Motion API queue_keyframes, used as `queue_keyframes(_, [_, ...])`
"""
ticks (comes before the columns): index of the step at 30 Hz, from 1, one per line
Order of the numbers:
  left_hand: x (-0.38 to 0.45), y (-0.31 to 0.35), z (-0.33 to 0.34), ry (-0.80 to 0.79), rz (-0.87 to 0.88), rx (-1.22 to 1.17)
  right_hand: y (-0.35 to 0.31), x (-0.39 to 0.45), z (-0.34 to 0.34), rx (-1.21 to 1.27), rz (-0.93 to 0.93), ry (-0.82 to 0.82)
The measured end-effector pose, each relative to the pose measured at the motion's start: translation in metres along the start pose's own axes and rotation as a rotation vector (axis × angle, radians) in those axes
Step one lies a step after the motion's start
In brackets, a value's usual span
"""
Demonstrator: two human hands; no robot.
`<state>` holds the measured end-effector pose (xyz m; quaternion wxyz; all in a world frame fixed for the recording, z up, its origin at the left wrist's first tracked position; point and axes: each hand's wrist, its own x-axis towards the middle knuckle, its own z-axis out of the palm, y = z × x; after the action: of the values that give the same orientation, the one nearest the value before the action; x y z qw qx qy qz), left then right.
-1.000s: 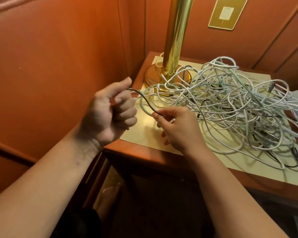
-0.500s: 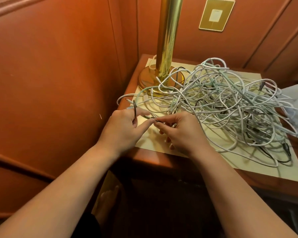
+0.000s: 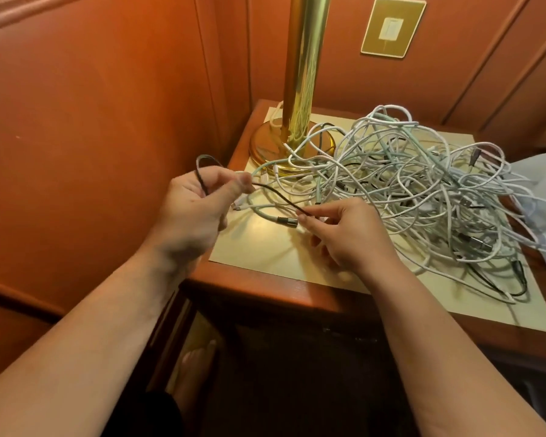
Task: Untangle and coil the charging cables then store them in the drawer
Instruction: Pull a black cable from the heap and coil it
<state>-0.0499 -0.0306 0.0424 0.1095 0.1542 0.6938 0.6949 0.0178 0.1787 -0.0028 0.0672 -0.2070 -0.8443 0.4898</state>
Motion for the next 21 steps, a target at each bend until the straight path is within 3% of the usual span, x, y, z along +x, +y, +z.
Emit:
queue_keyframes(3, [0.007,-0.007,-0.001,0.191,-0.232,-0.437,-0.002,0.000,-0.001,-0.043,-0.021,0.065])
queue_keyframes(5, [0.009,-0.015,0.002,0.288,-0.300,-0.510,-0.003,-0.002,0.000,-0.115,-0.050,0.088])
queue_keyframes(12, [-0.001,-0.024,0.023,0.073,-0.153,-0.201,-0.003,-0.007,0.000,-0.088,-0.118,0.091])
queue_keyframes(21, [-0.013,-0.045,0.049,0.061,0.085,0.078,0.000,-0.007,0.003,-0.076,-0.183,0.024])
